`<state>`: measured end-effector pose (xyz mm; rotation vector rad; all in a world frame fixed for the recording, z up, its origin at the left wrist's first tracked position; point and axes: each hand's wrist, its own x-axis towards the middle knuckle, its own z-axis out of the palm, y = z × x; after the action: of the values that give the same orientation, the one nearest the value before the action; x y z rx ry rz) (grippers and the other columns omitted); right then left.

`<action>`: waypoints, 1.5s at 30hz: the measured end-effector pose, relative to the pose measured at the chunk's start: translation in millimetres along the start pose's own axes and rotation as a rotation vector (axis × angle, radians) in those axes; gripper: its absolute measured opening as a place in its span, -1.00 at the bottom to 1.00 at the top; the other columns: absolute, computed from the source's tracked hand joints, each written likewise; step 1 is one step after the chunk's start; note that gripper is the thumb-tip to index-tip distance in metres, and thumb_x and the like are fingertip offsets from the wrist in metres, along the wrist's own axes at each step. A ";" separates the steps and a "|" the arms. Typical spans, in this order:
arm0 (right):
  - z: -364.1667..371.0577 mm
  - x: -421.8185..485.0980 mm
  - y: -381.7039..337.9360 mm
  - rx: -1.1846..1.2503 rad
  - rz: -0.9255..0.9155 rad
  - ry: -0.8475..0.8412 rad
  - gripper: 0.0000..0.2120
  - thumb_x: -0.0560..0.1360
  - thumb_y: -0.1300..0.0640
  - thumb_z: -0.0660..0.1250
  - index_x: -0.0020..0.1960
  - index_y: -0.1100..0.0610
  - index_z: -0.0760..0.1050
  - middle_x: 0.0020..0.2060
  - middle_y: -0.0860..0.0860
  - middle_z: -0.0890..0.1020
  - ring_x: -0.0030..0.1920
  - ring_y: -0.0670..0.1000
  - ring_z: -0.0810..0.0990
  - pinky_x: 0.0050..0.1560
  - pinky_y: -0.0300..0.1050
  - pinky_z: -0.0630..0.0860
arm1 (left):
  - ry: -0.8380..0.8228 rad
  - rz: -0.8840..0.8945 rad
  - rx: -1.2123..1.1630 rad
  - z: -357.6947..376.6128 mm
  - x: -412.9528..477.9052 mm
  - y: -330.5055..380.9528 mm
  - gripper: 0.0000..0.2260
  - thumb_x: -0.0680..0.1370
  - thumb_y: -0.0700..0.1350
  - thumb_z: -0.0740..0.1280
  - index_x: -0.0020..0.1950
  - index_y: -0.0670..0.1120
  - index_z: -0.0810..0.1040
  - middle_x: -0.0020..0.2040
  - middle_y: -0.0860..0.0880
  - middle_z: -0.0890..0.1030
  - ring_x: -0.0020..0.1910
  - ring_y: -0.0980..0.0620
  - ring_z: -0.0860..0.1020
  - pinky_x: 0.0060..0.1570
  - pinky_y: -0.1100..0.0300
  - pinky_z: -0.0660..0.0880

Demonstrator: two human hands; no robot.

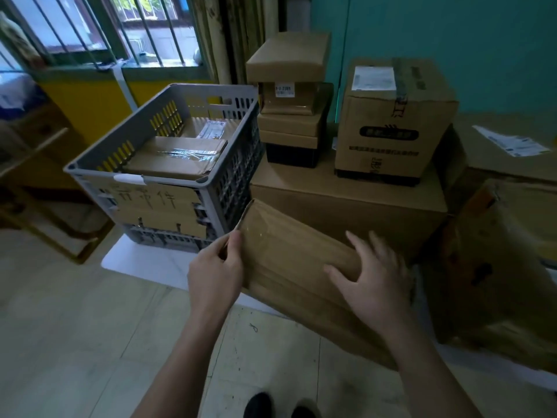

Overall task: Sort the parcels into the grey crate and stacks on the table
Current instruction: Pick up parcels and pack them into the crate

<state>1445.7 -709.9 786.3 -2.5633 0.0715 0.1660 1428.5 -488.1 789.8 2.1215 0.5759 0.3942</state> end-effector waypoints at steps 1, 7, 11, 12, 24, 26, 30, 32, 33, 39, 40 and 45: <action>-1.1 -4.2 5.4 -0.072 0.030 0.053 -0.22 0.48 -0.37 0.24 0.58 -0.20 0.00 0.61 0.01 -0.05 0.59 0.09 -0.12 0.53 0.21 -0.17 | 0.006 -0.034 -0.015 0.1 3.1 -3.1 -0.62 0.65 0.14 0.23 0.31 -0.06 0.62 0.13 0.01 0.66 0.04 0.09 0.53 0.13 0.10 0.50; -4.1 -16.6 30.2 0.358 0.206 0.095 -0.05 0.40 -0.29 0.41 0.60 -0.15 -0.05 0.55 -0.07 0.15 0.52 0.09 0.20 0.39 0.12 0.30 | 0.024 -0.240 -0.173 -2.6 22.2 -18.0 -0.67 0.66 0.15 0.20 -0.08 -0.01 0.64 -0.11 -0.01 0.61 -0.05 -0.14 0.61 -0.05 -0.18 0.63; 1.2 -23.1 34.5 0.669 0.098 0.113 -0.32 0.37 -0.14 0.44 0.43 -0.14 0.27 0.07 -0.45 0.37 0.04 -0.48 0.44 -0.06 -0.52 0.36 | -0.016 -0.311 -0.264 -2.9 24.1 -7.5 -0.72 0.68 0.12 0.17 -0.05 -0.02 0.53 -0.01 -0.12 0.58 -0.05 -0.13 0.60 -0.20 -0.06 0.64; 0.9 -23.9 34.2 0.689 0.075 0.124 -0.34 0.35 -0.14 0.45 0.38 -0.18 0.27 0.03 -0.45 0.37 -0.04 -0.56 0.42 -0.16 -0.55 0.36 | -0.041 -0.308 -0.294 -2.3 23.9 -7.0 -0.70 0.66 0.15 0.19 0.05 -0.06 0.53 0.02 -0.10 0.57 -0.03 -0.11 0.60 -0.22 -0.03 0.64; -25.3 -25.9 40.4 0.565 -0.055 0.428 -0.16 0.18 -0.32 0.47 0.41 -0.12 0.38 0.02 -0.31 0.47 0.06 -0.16 0.46 0.04 -0.17 0.44 | -0.239 -0.036 -0.288 -3.7 19.2 -15.9 -0.28 0.23 0.45 0.35 0.25 0.05 0.48 0.13 0.11 0.57 0.14 0.02 0.55 0.01 -0.03 0.59; -23.8 -26.8 38.5 0.502 -0.114 0.520 -0.20 0.25 -0.37 0.50 0.38 -0.04 0.46 0.05 -0.22 0.51 0.05 -0.19 0.46 0.04 -0.21 0.44 | -0.195 -0.065 -0.271 0.7 19.4 -14.5 -0.38 0.25 0.50 0.29 0.11 0.11 0.50 0.08 0.10 0.56 0.08 0.06 0.53 -0.01 0.03 0.52; -21.9 -26.3 30.8 0.386 -0.186 0.583 -0.21 0.30 -0.36 0.30 0.37 0.10 0.49 0.02 -0.10 0.50 0.00 -0.18 0.44 -0.07 -0.41 0.30 | -0.118 -0.110 -0.281 8.7 23.0 -11.5 -0.47 0.39 0.45 0.25 0.12 0.08 0.44 0.06 0.15 0.52 0.06 0.13 0.49 0.10 0.05 0.42; -21.2 -25.2 27.9 0.383 -0.181 0.568 -0.21 0.29 -0.38 0.29 0.37 0.09 0.49 0.03 -0.05 0.54 -0.02 -0.10 0.49 -0.10 -0.40 0.31 | -0.116 -0.111 -0.246 9.8 22.9 -8.4 -0.36 0.44 0.41 0.30 0.31 0.00 0.37 0.17 0.08 0.49 0.15 0.05 0.45 0.17 0.04 0.41; -20.1 -25.0 27.5 0.383 -0.176 0.563 -0.21 0.29 -0.39 0.28 0.37 0.07 0.49 0.03 -0.03 0.56 -0.02 -0.07 0.51 -0.11 -0.37 0.33 | -0.120 -0.111 -0.236 10.6 22.3 -7.0 -0.29 0.41 0.36 0.31 0.41 -0.03 0.31 0.24 0.04 0.46 0.21 0.03 0.42 0.22 0.02 0.41; -20.4 -30.7 23.8 0.317 -0.316 0.622 -0.25 0.40 -0.40 0.26 0.36 0.11 0.50 -0.04 -0.10 0.48 -0.06 0.00 0.54 -0.08 -0.11 0.49 | -0.144 -0.166 -0.275 17.6 22.2 -3.8 -0.04 0.38 0.36 0.30 0.64 -0.01 0.00 0.58 -0.05 0.23 0.52 -0.08 0.26 0.46 -0.09 0.26; -22.5 -33.8 21.3 0.313 -0.372 0.631 -0.25 0.45 -0.40 0.23 0.35 0.17 0.51 -0.05 -0.09 0.47 -0.07 -0.01 0.52 -0.08 -0.13 0.48 | -0.145 -0.182 -0.293 18.5 22.3 -4.3 -0.04 0.39 0.37 0.28 0.64 0.00 -0.02 0.60 -0.05 0.21 0.54 -0.08 0.23 0.48 -0.08 0.23; -25.9 -42.5 9.4 0.281 -0.582 0.686 -0.38 0.43 -0.23 0.36 0.34 0.15 0.46 -0.07 -0.10 0.44 -0.08 -0.07 0.47 -0.05 -0.25 0.44 | -0.187 -0.231 -0.380 21.9 20.9 -9.6 0.22 0.16 0.65 0.24 0.65 0.04 -0.02 0.60 -0.06 0.20 0.54 -0.11 0.25 0.48 -0.21 0.27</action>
<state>1405.5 -731.2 808.4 -2.1420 -0.3635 -0.8733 1454.0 -486.9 770.9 1.6848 0.5786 0.1571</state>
